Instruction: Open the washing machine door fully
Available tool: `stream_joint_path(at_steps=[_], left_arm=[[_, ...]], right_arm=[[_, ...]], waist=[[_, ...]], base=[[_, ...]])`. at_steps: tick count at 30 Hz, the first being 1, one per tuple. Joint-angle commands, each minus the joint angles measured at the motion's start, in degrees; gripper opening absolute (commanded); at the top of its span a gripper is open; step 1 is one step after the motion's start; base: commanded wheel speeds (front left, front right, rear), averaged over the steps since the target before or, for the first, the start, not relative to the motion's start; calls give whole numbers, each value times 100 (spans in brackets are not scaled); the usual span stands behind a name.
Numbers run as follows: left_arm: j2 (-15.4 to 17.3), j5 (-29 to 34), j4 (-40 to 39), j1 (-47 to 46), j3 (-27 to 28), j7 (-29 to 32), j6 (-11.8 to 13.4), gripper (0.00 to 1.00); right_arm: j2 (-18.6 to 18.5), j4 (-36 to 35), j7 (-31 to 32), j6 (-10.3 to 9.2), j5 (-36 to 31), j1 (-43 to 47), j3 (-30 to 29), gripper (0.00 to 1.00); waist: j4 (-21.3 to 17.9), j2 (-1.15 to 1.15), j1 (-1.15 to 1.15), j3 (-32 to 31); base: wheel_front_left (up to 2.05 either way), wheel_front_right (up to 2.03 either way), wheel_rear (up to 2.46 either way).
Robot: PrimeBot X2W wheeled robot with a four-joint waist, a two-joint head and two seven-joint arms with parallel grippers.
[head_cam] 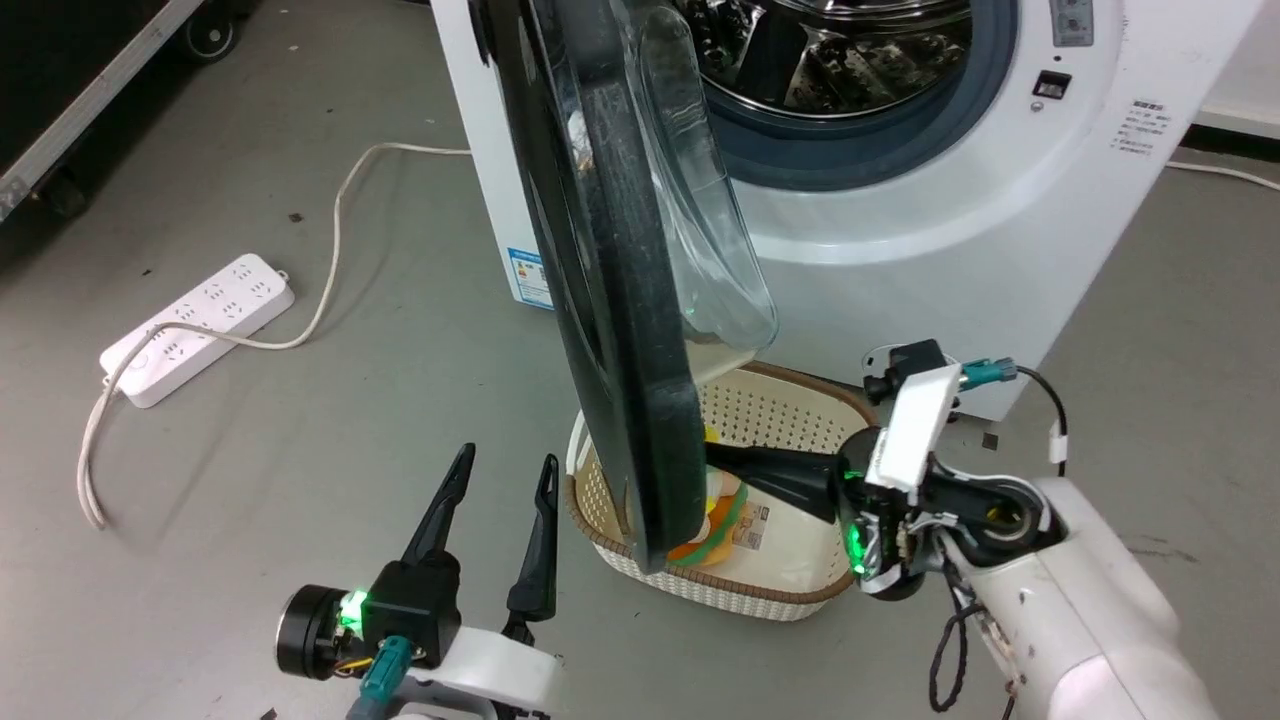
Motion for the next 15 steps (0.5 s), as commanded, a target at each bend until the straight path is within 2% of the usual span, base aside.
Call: stream_joint_path(at_steps=[1, 5, 6, 7, 11, 15], left_arm=[[7, 13, -12, 51, 28, -30, 20, 100], [7, 7, -18, 75, 107, -30, 47, 100], [7, 4, -15, 80, 134, -30, 50, 100], [7, 1, -20, 82, 157, -30, 49, 100], [7, -27, -9, 120, 268, -30, 35, 100], [7, -34, 10, 218, 453, -30, 27, 100]], right_arm=[[15, -28, -63, 7, 58, 91, 66, 0], [5, -38, -505, 7, 32, 67, 158, 0], [-43, -83, -724, 7, -78, 67, 138, 38], [-108, -131, -884, 7, -202, 89, 152, 100], [-494, -734, -1634, 7, -801, 332, 201, 100], [-1039, -1773, -3138, 7, -1883, 685, 314, 100]], waist=[[13, 0, 0, -4], [-9, 0, 0, -83], [-31, 0, 0, -120], [-58, 0, 0, -164], [-234, 0, 0, -375], [-530, 0, 0, -576]], base=[[0, 0, 0], [0, 0, 0], [0, 0, 0], [0, 0, 0], [0, 0, 0], [0, 0, 0]])
